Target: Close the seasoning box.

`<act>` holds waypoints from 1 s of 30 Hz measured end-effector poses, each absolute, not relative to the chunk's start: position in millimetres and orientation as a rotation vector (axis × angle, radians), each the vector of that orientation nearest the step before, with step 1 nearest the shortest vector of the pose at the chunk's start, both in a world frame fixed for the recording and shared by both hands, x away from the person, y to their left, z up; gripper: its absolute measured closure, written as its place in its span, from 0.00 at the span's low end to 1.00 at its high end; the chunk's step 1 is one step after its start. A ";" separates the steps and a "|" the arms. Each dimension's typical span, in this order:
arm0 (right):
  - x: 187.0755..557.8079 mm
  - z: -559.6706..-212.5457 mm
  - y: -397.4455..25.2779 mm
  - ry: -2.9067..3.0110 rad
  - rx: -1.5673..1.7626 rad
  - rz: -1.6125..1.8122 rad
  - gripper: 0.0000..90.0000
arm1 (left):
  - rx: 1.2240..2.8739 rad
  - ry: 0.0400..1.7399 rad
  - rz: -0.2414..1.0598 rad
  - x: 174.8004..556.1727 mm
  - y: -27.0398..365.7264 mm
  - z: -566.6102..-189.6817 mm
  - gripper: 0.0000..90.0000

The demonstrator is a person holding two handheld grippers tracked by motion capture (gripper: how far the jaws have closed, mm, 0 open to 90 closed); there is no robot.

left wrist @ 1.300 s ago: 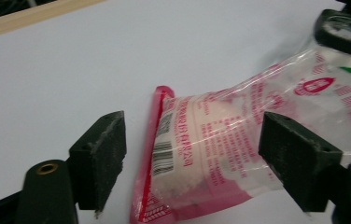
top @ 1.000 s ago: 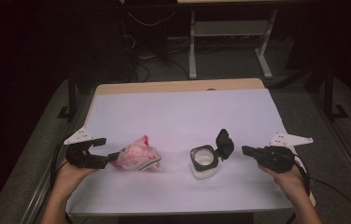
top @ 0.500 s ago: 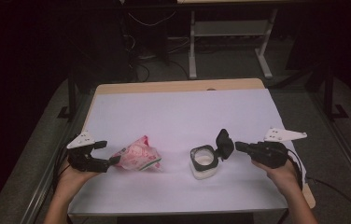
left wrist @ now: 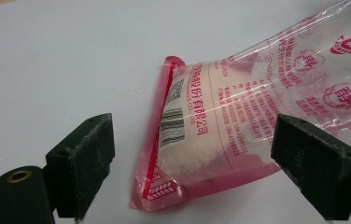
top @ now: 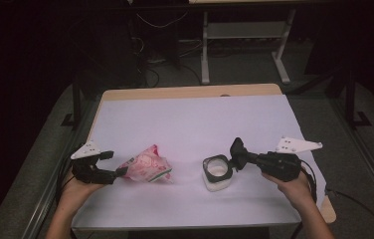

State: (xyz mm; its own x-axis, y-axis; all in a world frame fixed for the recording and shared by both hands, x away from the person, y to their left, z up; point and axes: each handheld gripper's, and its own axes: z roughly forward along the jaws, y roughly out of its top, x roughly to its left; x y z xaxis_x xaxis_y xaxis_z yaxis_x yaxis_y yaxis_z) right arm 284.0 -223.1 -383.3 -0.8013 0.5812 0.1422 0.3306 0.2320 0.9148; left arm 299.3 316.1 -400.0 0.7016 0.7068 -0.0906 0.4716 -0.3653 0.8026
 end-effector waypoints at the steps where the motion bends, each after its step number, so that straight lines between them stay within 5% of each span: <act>1: 284.0 -383.3 -223.1 2.276 0.860 1.599 1.00 | 2.030 0.899 0.333 299.7 316.6 -399.6 0.15; 30: 284.4 -388.5 -190.0 2.354 0.781 1.618 1.00 | 2.025 0.890 0.319 299.5 313.7 -399.4 0.15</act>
